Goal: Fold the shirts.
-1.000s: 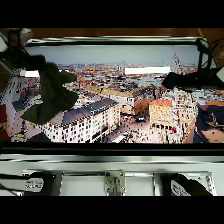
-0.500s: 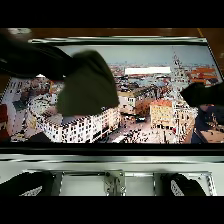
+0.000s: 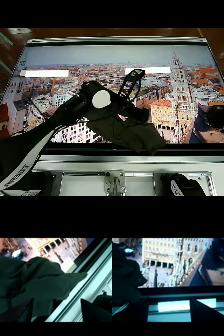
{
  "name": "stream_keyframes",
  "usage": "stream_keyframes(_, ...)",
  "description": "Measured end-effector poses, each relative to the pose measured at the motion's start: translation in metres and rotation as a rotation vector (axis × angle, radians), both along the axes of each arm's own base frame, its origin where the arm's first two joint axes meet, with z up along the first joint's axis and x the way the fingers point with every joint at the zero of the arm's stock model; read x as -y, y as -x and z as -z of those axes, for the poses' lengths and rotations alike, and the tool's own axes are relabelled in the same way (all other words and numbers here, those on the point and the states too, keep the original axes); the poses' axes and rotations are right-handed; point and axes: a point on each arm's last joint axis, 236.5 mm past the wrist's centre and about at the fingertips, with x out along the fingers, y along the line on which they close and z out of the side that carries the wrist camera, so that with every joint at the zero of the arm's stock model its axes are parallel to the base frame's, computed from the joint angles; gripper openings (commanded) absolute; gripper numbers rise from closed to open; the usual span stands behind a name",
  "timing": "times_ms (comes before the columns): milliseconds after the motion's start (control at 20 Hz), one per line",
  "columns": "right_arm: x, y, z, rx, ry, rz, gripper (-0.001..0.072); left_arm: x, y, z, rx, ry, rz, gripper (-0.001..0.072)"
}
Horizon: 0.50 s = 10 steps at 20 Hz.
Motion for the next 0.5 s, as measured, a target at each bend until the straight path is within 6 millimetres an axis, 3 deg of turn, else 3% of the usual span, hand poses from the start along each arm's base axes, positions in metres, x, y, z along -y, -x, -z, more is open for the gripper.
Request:
stream_keyframes(100,0.010,0.000,0.008,-0.019,0.031,0.024,0.0583,-0.028,-0.025,0.022,-0.073,-0.063,-0.064,0.0719)
stream_keyframes(200,0.019,0.002,0.030,-0.077,0.046,0.050,0.0667,-0.075,-0.054,0.032,-0.130,-0.130,-0.132,0.0720)
stream_keyframes(350,0.023,0.013,0.088,-0.219,-0.021,0.081,0.0667,-0.160,-0.084,0.037,-0.206,-0.212,-0.235,0.0720)
stream_keyframes(500,0.015,0.032,0.149,-0.347,-0.180,0.133,0.0666,-0.226,-0.080,0.059,-0.321,-0.263,-0.310,0.0720)
